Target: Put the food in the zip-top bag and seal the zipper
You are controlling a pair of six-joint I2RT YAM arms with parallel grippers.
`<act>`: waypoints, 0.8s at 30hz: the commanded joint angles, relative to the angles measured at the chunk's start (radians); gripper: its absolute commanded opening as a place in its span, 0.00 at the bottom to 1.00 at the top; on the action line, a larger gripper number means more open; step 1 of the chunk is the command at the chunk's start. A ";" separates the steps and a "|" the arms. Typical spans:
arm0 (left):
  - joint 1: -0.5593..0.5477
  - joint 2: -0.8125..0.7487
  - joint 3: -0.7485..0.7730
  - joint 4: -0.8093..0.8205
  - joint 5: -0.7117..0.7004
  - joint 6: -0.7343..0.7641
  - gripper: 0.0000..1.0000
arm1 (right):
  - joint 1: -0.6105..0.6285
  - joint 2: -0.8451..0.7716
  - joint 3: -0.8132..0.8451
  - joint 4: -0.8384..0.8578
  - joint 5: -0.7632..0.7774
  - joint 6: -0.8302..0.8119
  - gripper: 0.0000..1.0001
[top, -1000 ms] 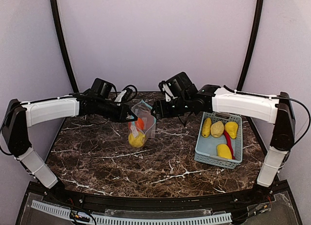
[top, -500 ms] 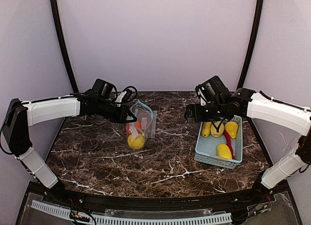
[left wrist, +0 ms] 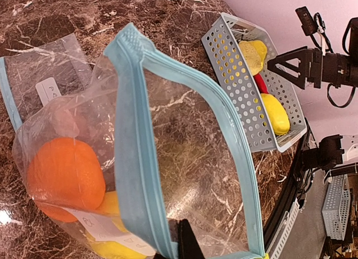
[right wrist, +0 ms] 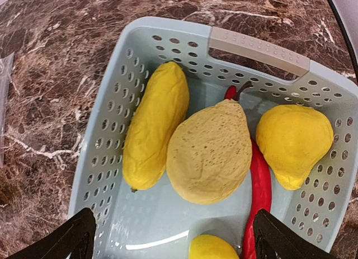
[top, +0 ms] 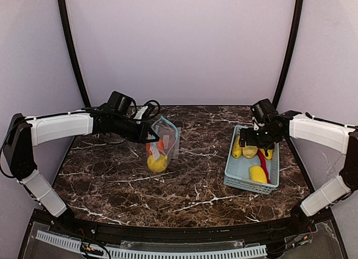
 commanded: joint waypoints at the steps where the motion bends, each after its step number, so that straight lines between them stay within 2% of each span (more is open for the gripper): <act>1: -0.013 -0.001 0.025 -0.022 0.002 0.020 0.01 | -0.071 0.039 -0.031 0.091 -0.050 -0.031 0.95; 13: -0.017 0.008 0.028 -0.029 -0.004 0.023 0.01 | -0.148 0.189 -0.014 0.151 -0.071 -0.023 0.87; 24: -0.017 0.006 0.030 -0.032 -0.004 0.023 0.01 | -0.148 0.237 -0.011 0.183 -0.054 -0.013 0.73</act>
